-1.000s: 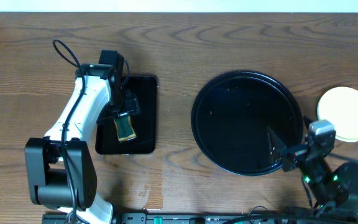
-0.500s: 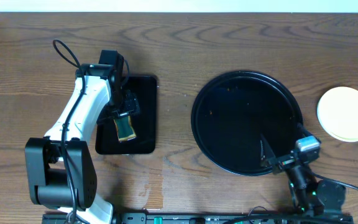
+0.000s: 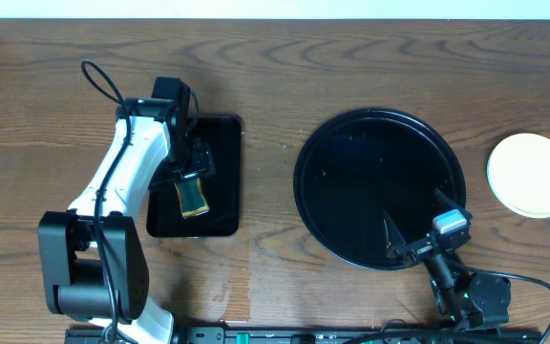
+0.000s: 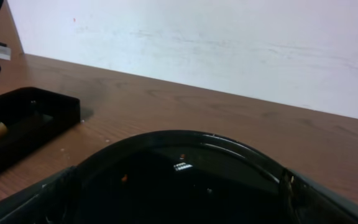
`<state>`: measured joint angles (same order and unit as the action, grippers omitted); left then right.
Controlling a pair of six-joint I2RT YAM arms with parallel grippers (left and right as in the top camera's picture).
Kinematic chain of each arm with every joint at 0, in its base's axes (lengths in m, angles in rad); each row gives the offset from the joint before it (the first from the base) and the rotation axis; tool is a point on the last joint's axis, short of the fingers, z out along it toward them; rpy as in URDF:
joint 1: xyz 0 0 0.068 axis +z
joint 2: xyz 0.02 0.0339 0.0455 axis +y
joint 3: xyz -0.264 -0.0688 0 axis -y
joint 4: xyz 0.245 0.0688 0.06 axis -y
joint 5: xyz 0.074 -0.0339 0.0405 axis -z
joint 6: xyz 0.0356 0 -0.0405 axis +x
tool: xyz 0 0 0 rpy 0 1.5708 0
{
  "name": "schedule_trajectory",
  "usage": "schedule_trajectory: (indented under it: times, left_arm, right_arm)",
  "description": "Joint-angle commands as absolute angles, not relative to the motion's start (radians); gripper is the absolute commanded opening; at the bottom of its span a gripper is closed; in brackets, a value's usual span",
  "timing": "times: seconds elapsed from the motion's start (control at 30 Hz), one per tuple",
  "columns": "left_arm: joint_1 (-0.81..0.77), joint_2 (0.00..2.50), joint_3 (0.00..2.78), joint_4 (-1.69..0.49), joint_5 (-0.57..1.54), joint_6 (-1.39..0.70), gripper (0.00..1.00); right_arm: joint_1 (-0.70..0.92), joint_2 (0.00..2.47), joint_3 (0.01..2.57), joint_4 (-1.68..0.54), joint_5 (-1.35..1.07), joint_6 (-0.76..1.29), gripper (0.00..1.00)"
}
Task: Clean dirty plates on tray and stack at the side
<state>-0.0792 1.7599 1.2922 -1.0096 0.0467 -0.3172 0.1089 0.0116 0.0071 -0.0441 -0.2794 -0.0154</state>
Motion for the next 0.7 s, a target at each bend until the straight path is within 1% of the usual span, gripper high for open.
schedule_trajectory:
  times: [0.0,0.4,0.53,0.67]
  left_arm:
    - [-0.075,1.762,1.293,-1.011,0.041,-0.318,0.83]
    - [-0.075,1.761,1.291,-1.011,0.044,-0.318,0.83]
    - [-0.098,1.697,1.246,-1.003,0.032,-0.318,0.83]
    - [-0.145,1.559,1.15,-0.983,0.006,-0.318,0.83]
  right_arm:
    - [0.117,0.005,0.006,-0.049,-0.262,-0.035,0.99]
    - [0.117,0.005,0.006,-0.049,-0.262,-0.035,0.99]
    - [0.117,0.005,0.006,-0.049,-0.262,-0.035,0.99]
    - [0.117,0.005,0.006,-0.049,-0.262,-0.035,0.99]
